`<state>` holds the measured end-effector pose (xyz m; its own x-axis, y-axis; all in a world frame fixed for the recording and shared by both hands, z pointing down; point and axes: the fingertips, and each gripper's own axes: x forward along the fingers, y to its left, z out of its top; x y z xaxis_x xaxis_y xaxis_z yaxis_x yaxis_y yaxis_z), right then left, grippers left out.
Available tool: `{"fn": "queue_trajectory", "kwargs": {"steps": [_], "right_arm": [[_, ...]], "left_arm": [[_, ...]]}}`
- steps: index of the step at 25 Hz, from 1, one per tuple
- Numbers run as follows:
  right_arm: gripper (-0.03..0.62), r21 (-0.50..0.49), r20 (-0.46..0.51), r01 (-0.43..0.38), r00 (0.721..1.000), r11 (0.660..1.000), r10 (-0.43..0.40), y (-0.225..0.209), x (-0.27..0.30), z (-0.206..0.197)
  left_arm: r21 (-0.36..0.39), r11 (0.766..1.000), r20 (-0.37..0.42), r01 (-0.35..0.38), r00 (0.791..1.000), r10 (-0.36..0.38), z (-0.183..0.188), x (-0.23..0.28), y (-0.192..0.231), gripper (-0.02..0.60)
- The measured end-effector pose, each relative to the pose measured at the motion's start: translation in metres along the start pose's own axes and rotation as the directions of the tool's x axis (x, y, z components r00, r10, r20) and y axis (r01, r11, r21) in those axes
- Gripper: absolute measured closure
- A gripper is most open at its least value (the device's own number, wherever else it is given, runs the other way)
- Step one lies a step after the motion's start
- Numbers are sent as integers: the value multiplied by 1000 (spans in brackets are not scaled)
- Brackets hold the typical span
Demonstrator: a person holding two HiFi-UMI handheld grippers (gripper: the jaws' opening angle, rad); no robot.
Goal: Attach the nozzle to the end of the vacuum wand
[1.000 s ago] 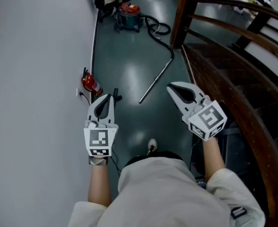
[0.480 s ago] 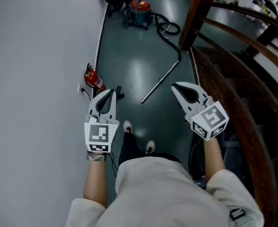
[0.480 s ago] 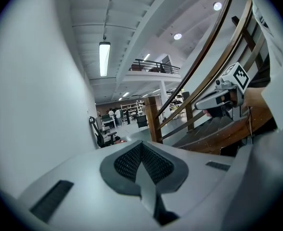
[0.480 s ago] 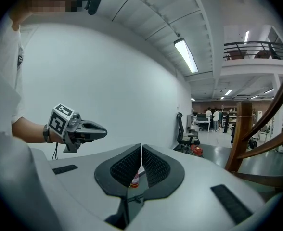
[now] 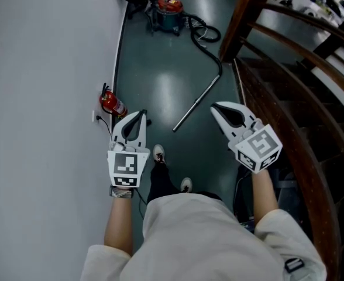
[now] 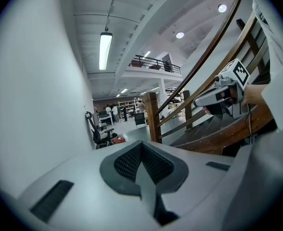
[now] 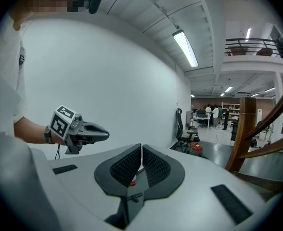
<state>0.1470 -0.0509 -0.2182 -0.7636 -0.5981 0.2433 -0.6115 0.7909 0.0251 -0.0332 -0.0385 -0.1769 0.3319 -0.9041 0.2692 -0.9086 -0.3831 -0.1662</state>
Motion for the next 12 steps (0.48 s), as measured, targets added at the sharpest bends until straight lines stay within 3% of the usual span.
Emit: {"fn": "queue_trajectory", "kwargs": {"steps": [12], "right_arm": [[565,61,-68,7,998,998,-3,-30,83,-29]], "left_arm": [[-6,996,-70,84,994,-84,-38,70,55,581]]}}
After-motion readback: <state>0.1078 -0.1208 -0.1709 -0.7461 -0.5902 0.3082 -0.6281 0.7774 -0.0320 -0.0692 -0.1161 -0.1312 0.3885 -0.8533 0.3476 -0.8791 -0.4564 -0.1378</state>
